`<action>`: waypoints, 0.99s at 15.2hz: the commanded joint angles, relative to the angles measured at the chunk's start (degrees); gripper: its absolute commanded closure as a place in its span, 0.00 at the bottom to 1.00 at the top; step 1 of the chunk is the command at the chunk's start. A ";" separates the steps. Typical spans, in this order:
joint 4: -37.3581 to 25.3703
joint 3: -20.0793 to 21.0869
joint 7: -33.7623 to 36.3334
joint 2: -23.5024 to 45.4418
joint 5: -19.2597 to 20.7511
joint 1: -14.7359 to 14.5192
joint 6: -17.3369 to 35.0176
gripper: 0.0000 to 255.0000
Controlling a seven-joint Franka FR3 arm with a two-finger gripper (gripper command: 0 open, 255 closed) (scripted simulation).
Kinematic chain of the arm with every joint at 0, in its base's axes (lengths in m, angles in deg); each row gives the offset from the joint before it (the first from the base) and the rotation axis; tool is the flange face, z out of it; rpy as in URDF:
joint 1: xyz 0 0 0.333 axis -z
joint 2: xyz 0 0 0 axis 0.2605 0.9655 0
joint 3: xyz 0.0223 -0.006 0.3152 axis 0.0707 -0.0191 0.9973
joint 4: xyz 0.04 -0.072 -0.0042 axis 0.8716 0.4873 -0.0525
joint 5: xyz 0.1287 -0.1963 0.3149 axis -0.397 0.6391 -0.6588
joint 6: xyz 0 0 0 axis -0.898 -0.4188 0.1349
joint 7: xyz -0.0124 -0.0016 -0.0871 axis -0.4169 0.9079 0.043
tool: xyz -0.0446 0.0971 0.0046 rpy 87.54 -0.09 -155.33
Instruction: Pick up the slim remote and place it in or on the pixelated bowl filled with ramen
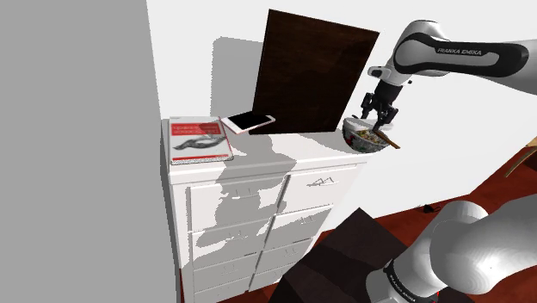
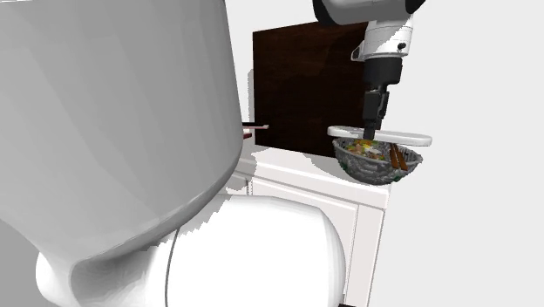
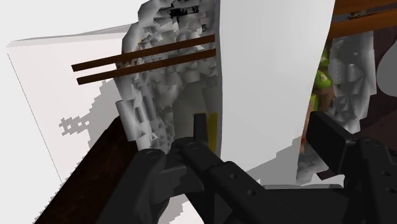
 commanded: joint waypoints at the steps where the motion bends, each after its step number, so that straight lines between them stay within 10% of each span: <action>1: -0.01 0.00 0.00 0.00 0.00 0.00 0.01 1.00; 2: -0.01 0.00 0.00 0.00 0.00 0.00 0.01 0.00; 15: -7.65 0.79 -0.39 0.51 -0.75 -0.44 -7.16 0.00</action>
